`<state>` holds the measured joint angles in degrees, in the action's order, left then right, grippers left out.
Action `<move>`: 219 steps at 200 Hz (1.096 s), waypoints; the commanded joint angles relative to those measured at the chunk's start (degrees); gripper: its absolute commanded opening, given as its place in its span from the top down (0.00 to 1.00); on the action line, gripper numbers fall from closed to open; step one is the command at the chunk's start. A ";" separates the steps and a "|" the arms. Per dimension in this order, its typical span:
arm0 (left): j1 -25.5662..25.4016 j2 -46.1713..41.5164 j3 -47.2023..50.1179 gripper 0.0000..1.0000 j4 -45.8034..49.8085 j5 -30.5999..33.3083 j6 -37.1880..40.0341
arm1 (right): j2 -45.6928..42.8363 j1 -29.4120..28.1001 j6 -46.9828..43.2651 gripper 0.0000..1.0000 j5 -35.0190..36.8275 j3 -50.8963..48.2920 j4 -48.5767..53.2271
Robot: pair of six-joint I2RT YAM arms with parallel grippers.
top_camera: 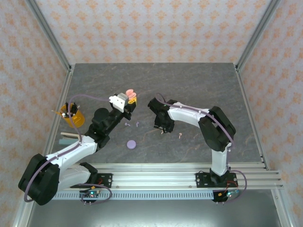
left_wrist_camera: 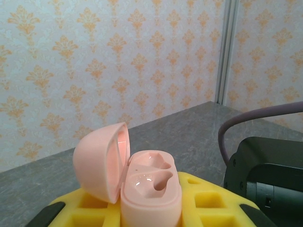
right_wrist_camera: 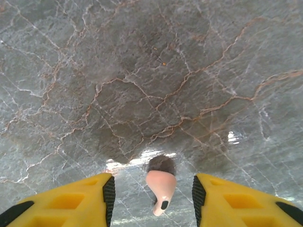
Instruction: Insert the wireless bluetooth earbuds into the charging case
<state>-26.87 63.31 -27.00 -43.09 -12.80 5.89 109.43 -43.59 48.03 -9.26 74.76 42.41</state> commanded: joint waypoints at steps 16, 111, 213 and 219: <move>0.91 -1.36 0.81 1.00 -2.44 0.23 -0.53 | 1.82 -0.39 1.06 0.55 0.34 1.42 1.66; 1.21 -0.30 0.64 1.00 -3.12 -0.25 -1.06 | 3.24 -0.93 1.01 0.65 0.14 1.10 1.97; 1.21 -0.13 -0.11 1.00 -1.96 -1.53 -1.84 | 0.58 -0.88 0.57 0.86 1.58 -3.61 -1.83; 1.21 -0.13 -0.15 1.00 -1.78 -1.61 -1.87 | -0.04 -0.93 0.57 0.86 1.84 -4.26 -2.47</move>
<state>-26.13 63.24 -26.79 -43.11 -13.17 4.56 110.32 -44.12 48.40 -9.04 73.89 42.26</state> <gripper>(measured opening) 0.228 0.153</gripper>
